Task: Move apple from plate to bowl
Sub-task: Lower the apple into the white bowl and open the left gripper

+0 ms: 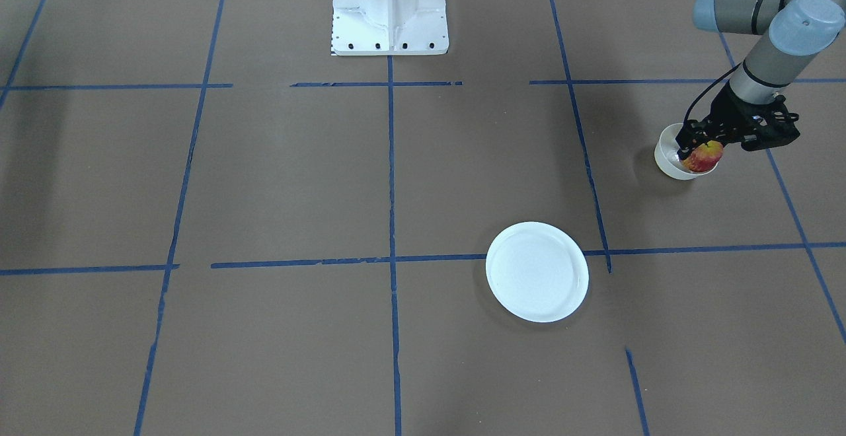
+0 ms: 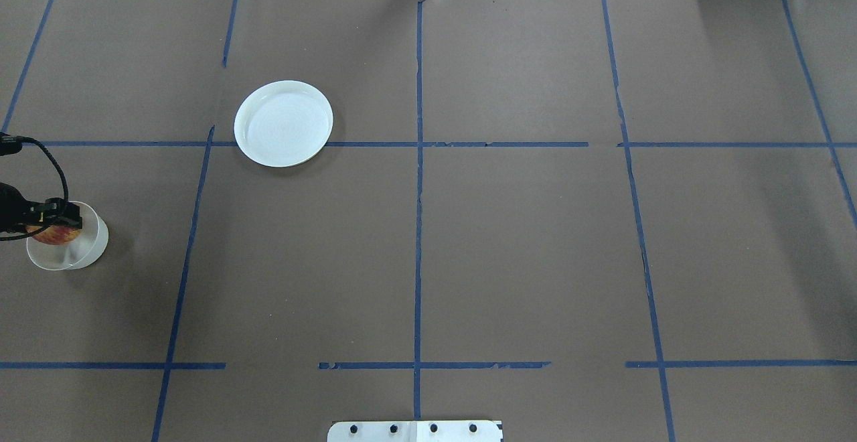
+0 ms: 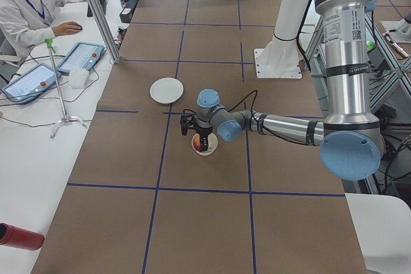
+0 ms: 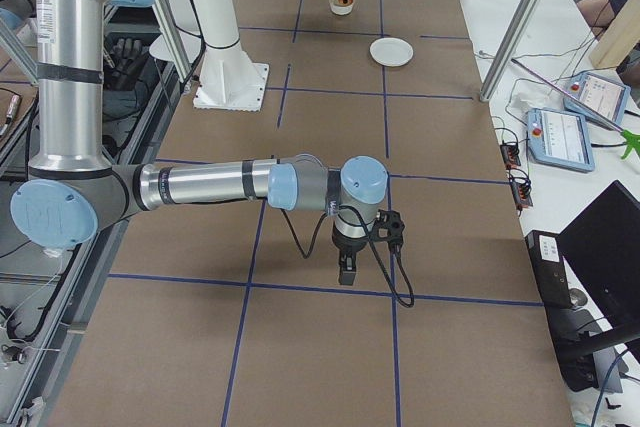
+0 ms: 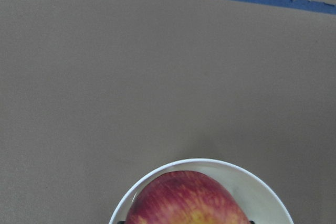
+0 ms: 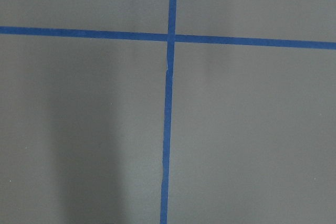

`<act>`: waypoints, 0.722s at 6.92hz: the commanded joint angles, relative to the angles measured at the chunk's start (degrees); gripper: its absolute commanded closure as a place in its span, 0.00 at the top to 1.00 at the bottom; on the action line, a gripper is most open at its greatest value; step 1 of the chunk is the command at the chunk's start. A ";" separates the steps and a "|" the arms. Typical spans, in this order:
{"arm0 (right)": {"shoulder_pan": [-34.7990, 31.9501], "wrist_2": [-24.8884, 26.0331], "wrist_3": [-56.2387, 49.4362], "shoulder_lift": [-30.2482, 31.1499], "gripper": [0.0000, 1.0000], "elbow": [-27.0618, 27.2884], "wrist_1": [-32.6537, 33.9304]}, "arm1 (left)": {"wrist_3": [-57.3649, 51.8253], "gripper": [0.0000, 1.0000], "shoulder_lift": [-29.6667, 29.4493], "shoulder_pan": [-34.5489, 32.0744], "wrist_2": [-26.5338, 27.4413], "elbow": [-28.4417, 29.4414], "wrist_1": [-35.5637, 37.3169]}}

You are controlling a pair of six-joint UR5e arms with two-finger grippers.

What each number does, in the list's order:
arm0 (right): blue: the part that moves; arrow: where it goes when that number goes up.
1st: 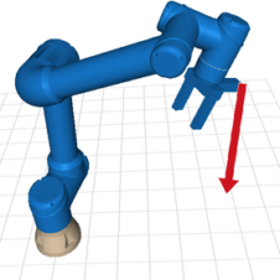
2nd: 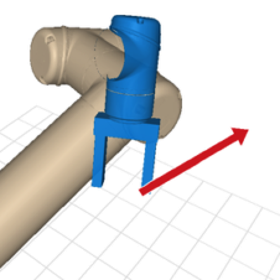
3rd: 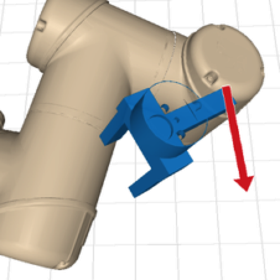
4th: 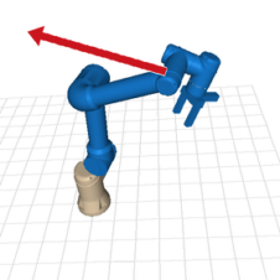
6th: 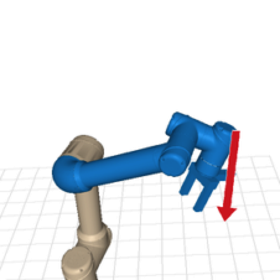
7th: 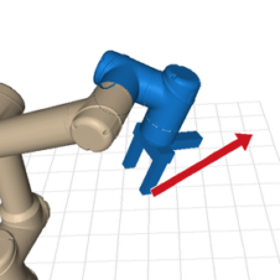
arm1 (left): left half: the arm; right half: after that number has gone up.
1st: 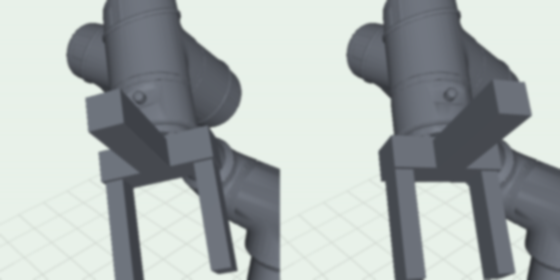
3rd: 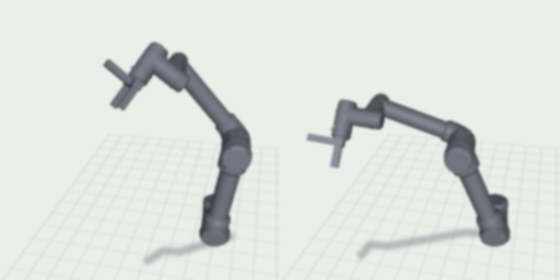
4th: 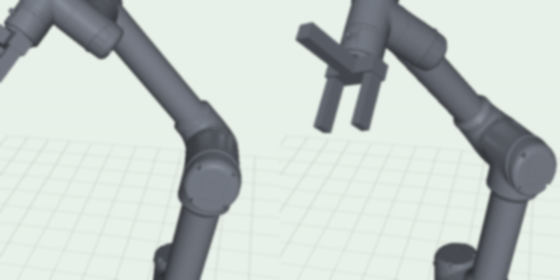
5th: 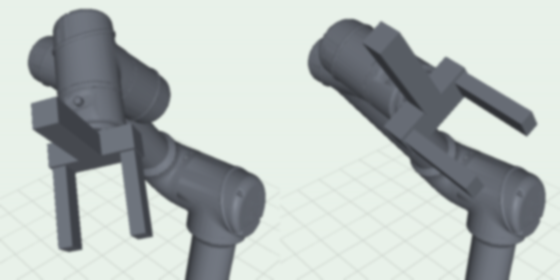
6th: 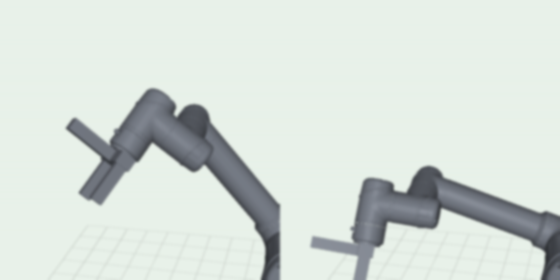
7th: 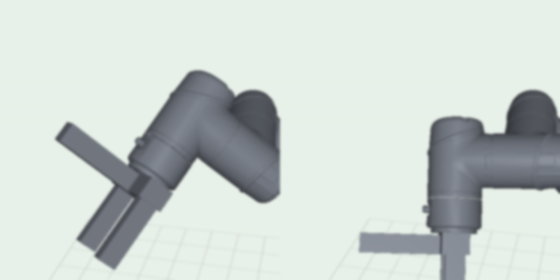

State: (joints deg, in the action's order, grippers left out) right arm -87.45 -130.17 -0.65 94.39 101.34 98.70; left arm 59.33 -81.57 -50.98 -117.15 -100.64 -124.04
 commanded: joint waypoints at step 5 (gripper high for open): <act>0.00 0.00 0.04 0.00 1.00 0.00 0.00 | -10.81 1.00 9.64 -9.35 -5.08 -10.17 -0.15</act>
State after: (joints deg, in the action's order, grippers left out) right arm -87.45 -130.17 -0.61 94.39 101.37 98.67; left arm 55.48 -75.67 -55.36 -120.47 -108.45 -124.12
